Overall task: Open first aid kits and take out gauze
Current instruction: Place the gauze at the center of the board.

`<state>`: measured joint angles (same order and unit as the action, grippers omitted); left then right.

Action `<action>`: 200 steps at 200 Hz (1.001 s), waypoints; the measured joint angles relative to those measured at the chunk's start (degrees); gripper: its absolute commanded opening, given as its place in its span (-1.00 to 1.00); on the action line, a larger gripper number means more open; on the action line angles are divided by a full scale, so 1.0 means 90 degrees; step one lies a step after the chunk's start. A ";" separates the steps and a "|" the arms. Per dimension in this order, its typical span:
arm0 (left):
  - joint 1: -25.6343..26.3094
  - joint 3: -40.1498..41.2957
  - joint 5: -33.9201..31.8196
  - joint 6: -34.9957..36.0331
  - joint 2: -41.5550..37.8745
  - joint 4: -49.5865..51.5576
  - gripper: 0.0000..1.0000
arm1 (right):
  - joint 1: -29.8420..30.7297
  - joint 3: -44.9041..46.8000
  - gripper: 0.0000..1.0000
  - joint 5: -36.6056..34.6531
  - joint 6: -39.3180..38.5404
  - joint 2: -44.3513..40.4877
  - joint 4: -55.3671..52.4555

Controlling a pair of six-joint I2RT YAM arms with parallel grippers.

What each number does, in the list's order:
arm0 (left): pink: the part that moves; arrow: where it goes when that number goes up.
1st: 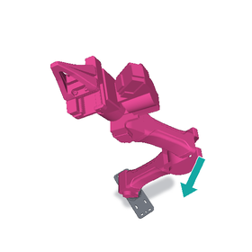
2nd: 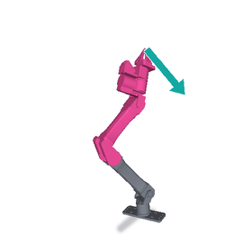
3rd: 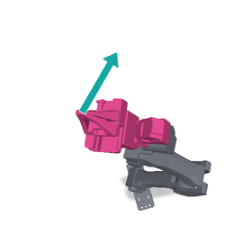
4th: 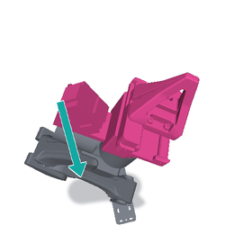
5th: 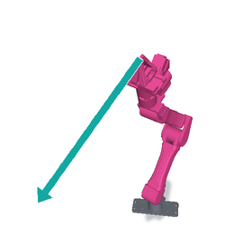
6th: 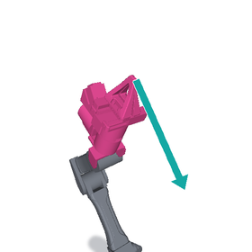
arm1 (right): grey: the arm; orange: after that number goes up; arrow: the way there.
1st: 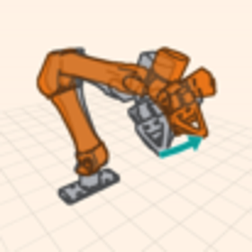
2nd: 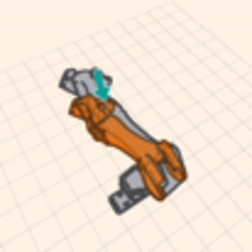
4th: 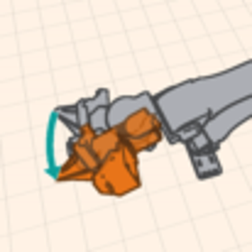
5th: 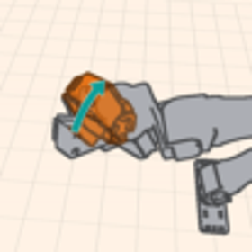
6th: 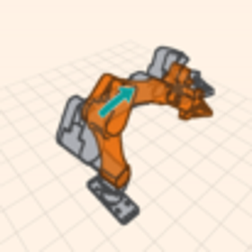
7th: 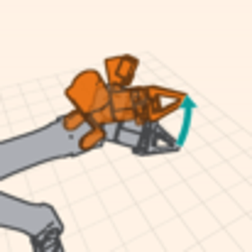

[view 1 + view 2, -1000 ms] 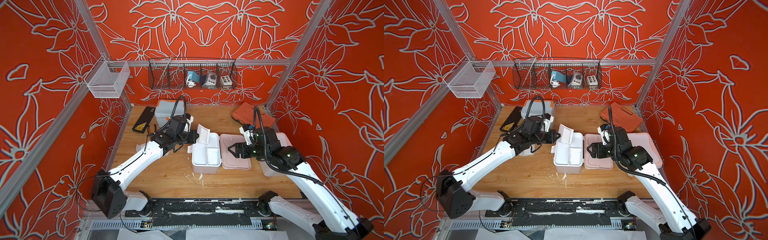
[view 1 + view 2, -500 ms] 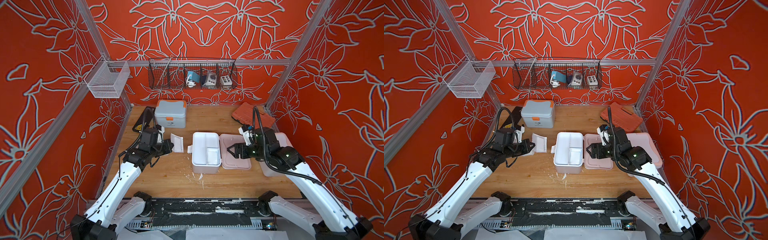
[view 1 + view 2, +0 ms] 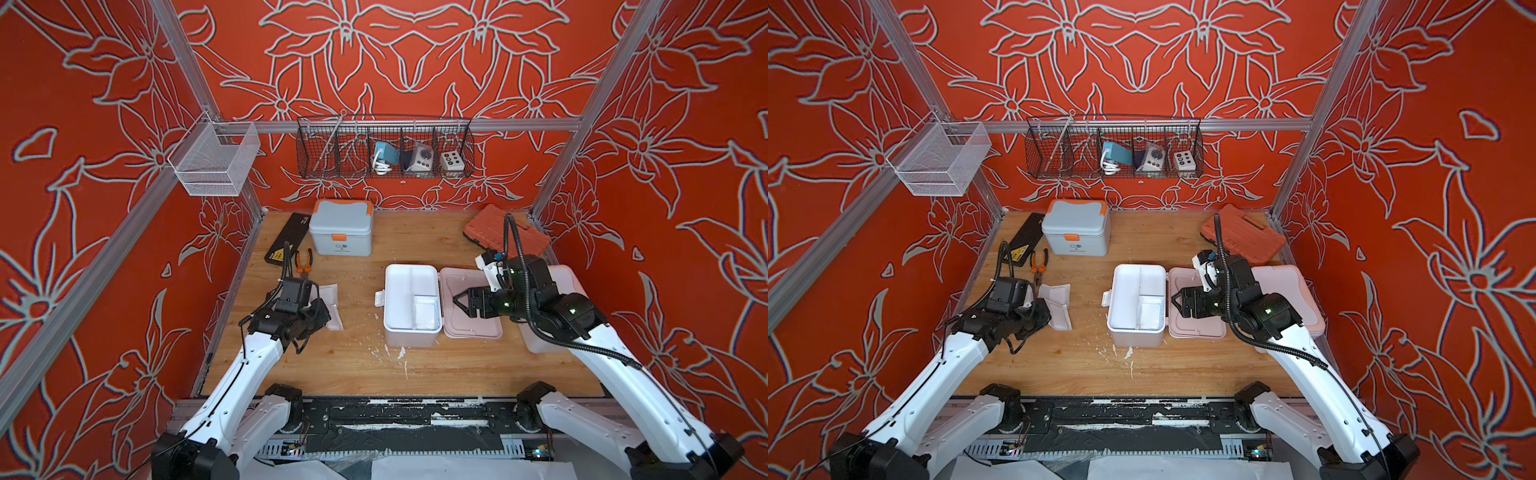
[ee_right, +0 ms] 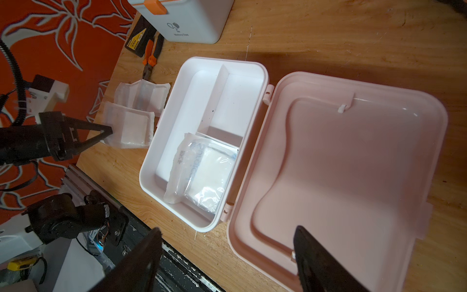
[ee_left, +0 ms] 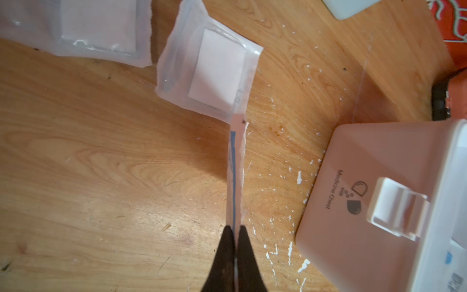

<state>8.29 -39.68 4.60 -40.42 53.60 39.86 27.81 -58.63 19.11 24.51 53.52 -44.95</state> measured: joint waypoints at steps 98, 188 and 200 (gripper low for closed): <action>-0.0007 0.0092 -0.0112 -0.0032 0.0675 0.0185 -1.00 | 0.0000 0.0078 0.65 0.0061 0.0002 0.0012 0.0097; -0.0027 -0.0019 -0.0481 0.0007 0.1566 0.0763 -1.00 | 0.0000 0.0211 0.64 0.0063 0.0005 0.0007 0.0155; -0.0044 -0.0114 -0.0561 0.0010 0.1749 0.0797 -1.00 | 0.0000 0.0209 0.65 0.0063 0.0005 0.0007 0.0165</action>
<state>7.90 -40.71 -0.45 -40.34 69.34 47.03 27.81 -56.75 19.68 24.56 53.58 -43.46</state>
